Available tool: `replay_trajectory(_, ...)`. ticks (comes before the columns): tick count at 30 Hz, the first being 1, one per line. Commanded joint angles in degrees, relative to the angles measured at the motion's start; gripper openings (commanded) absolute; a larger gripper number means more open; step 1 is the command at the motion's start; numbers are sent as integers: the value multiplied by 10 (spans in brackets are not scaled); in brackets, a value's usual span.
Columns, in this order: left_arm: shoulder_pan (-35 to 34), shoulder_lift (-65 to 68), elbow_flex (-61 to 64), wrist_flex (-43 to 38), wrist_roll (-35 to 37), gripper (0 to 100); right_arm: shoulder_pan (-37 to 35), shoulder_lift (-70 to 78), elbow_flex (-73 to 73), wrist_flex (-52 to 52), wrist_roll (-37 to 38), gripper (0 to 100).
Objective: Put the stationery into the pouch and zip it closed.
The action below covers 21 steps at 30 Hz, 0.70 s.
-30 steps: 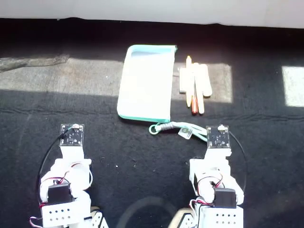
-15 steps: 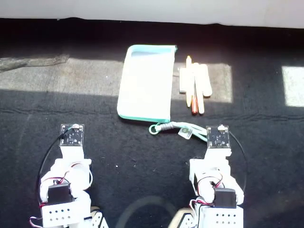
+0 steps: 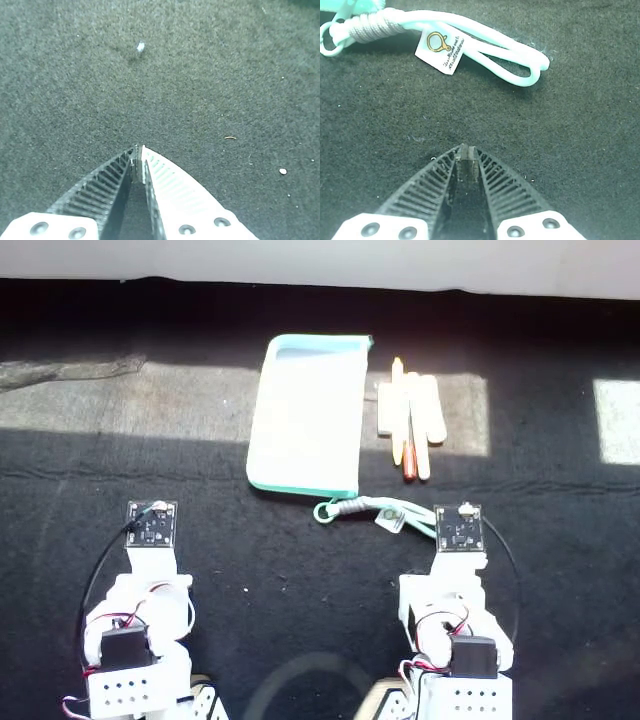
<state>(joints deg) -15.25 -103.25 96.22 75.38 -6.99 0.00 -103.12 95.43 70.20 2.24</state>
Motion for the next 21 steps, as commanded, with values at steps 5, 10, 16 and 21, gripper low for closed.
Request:
replay_trajectory(5, 18, -4, 10, 5, 2, 11, 1, -1, 81, 4, -4, 9)
replay_trajectory(10, 53, -4, 10, 5, 4, 11, 1, -1, 81, 4, -4, 9)
replay_trajectory(16, 75, -4, 10, 5, 4, 10, 0, -1, 81, 4, -3, 9)
replay_trajectory(21, 75, -4, 10, 5, 4, 10, -3, -1, 81, 0, -2, 12)
